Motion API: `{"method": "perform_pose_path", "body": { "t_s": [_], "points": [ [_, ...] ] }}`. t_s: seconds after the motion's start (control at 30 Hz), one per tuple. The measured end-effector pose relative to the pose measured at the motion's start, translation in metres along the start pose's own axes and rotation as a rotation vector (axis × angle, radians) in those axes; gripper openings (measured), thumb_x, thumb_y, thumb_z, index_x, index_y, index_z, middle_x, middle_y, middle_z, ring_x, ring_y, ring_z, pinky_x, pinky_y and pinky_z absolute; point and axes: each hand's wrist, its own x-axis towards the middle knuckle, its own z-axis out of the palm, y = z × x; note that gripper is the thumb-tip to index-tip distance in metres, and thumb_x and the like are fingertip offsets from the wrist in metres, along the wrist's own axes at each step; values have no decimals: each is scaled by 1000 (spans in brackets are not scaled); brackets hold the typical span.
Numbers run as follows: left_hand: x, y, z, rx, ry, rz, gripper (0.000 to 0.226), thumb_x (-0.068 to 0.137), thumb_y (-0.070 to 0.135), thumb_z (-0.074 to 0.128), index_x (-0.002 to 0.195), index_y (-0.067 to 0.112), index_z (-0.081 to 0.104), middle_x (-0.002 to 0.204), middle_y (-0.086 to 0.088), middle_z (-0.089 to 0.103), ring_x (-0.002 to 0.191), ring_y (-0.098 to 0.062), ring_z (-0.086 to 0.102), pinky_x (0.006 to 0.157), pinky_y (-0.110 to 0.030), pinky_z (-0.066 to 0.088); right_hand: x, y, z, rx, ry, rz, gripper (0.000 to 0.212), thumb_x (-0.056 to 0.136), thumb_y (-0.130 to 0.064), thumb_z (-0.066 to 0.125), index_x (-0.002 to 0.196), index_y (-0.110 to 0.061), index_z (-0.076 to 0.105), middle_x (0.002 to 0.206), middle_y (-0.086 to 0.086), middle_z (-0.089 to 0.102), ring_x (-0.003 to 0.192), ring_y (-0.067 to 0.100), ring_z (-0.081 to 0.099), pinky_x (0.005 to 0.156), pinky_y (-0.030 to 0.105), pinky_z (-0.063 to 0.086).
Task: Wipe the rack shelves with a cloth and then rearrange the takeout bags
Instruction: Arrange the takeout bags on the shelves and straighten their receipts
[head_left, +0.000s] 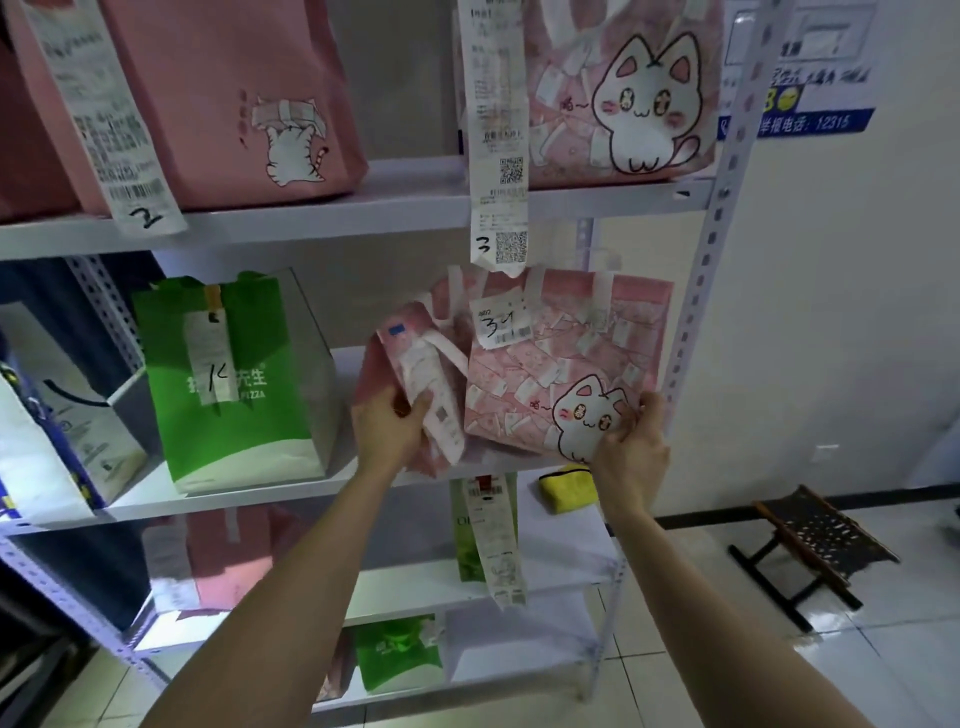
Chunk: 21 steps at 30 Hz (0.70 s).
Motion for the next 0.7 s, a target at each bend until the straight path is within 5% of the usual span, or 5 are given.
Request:
{"method": "perform_pose_path", "body": {
  "t_s": [0.1,0.2,0.27,0.47,0.7],
  "points": [
    [-4,5,16,101,-92,48,35,102,45,70,113,11,72,99,-2,76,88,-23,70,67,-32,48,-5,-7,13,22,-19,-9,25,103,-12,44,116,-33,45,81,-11,55,68,-3,52,46,18,35],
    [-7,11,17,174,19,87,23,102,43,68,87,27,63,74,16,63,66,-5,59,56,-21,34,2,-10,17,78,-56,-12,26,104,-11,43,115,-34,44,84,-20,54,69,-3,56,39,12,40],
    [-10,13,16,174,144,110,38,100,37,70,69,29,50,63,16,56,59,1,51,53,-22,30,9,-8,19,95,-103,-39,34,100,-3,44,116,-34,45,85,-23,54,68,-5,60,47,5,43],
    [-20,17,24,196,136,93,40,96,34,70,62,25,50,58,11,58,54,-10,53,59,-30,35,57,-1,35,54,-355,46,46,89,4,33,118,-30,45,92,-4,65,80,16,61,54,24,38],
    [-41,22,35,255,220,27,34,98,38,71,70,26,57,60,14,59,54,2,51,62,-27,38,105,1,47,-132,-649,62,40,95,-3,43,131,-19,45,118,12,66,108,39,64,82,43,54]
  ]
}}
